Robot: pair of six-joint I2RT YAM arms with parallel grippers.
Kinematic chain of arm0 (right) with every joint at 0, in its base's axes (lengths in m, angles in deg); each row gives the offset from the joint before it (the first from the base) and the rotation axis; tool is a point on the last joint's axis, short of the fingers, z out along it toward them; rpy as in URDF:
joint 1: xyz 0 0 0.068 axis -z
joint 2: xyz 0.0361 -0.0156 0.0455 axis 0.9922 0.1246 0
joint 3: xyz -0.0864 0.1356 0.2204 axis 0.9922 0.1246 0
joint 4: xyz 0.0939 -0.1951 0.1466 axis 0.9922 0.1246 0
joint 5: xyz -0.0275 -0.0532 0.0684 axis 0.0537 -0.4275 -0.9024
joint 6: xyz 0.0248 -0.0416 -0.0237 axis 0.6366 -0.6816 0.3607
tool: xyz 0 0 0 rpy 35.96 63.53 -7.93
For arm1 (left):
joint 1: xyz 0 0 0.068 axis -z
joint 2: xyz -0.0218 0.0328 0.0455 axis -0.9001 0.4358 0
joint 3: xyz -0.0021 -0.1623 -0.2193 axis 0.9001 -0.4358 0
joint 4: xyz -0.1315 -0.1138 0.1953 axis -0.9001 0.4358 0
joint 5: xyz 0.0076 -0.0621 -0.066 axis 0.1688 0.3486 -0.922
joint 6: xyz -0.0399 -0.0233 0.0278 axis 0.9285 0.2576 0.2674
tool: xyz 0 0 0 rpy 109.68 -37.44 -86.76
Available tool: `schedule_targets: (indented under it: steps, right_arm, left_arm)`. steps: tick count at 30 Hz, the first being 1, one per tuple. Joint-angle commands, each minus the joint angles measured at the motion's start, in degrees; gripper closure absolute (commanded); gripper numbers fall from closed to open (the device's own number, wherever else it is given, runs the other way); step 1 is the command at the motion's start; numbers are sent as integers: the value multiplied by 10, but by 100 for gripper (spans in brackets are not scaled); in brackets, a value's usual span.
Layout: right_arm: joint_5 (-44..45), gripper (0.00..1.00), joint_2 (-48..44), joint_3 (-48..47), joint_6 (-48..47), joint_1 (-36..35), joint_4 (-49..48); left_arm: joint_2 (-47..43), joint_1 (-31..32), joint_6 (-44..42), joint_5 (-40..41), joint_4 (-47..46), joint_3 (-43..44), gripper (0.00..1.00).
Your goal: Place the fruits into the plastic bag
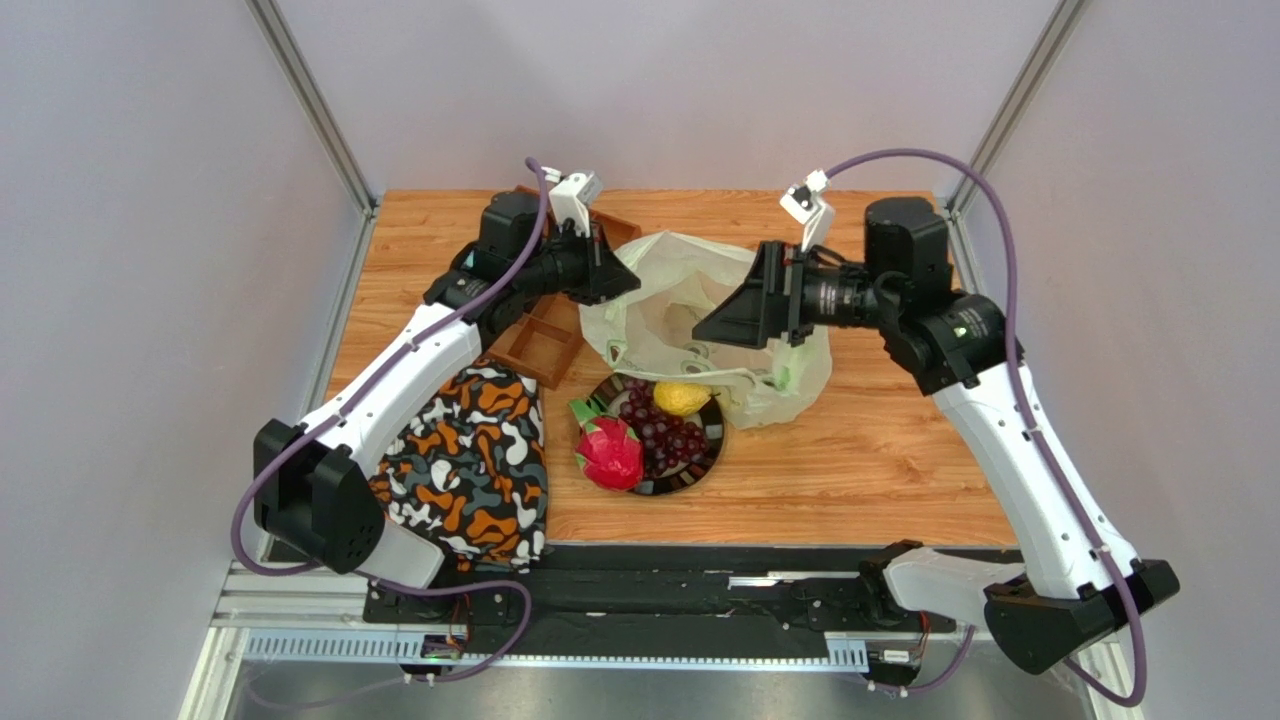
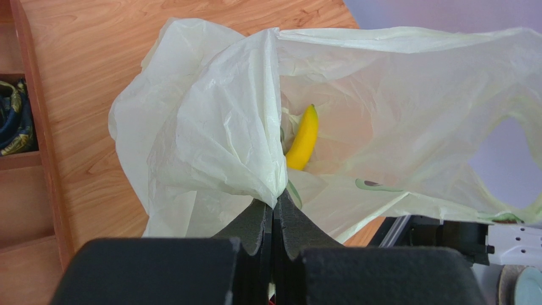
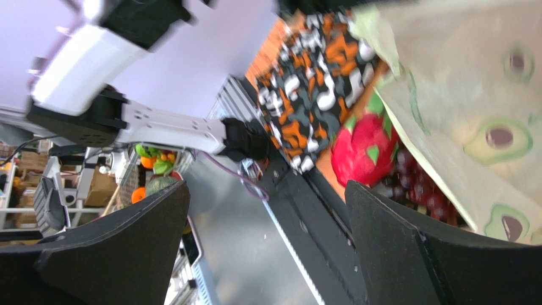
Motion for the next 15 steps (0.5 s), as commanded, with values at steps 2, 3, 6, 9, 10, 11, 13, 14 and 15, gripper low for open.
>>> schedule_targets:
  steps: [2,3,6,9,10,11,13,14,15]
  right_arm:
    - [-55,4,-19,-86,44,4,-145]
    - [-63,5,-17,-82,55,3,-170]
    - [5,9,-15,-70,20,-36,-174]
    - [175,9,-6,-79,-104,-144,-89]
    - [200,10,4,-77,-115,-163,-76]
    - [229,11,9,-64,-121,-177,-77]
    - [260,13,24,-45,-119,-206,-87]
    - [289,13,30,-37,-121,-217,-89]
    - [304,13,38,-25,-125,-235,-88]
  left_arm:
    - [11,-2,8,-7,-28,30,100]
    - [12,-2,8,-9,-29,31,100]
    - [10,-2,8,-20,-22,35,100]
    - [5,-2,-13,-16,8,38,100]
    - [2,-2,-21,-13,18,39,100]
    - [-4,-2,-35,-8,28,40,100]
    - [-8,-2,-54,-5,55,40,100]
    - [-13,-2,-59,-5,64,40,100]
    - [-15,-2,-65,-3,81,41,100]
